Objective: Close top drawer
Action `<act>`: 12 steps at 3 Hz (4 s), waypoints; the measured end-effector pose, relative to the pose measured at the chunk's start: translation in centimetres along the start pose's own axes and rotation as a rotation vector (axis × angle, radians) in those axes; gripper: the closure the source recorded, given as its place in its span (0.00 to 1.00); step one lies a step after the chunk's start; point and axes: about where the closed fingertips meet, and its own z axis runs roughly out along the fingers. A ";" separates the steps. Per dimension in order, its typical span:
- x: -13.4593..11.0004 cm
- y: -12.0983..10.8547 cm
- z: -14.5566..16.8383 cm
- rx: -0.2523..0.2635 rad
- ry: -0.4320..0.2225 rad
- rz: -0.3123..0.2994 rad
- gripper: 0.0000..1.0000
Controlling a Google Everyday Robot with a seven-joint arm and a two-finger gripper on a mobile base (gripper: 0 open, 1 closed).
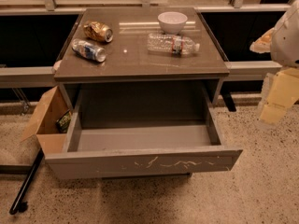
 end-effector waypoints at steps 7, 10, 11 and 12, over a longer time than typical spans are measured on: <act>0.5 12.0 18.1 -0.299 -0.072 -0.015 0.72; 0.9 11.8 29.8 -0.217 -0.070 -0.091 1.00; 0.2 10.0 32.4 -0.163 -0.083 -0.097 0.97; 0.2 10.0 32.4 -0.163 -0.083 -0.097 0.75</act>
Offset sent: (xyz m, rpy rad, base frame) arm -0.0437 0.0424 -0.1346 0.0363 0.2034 0.1529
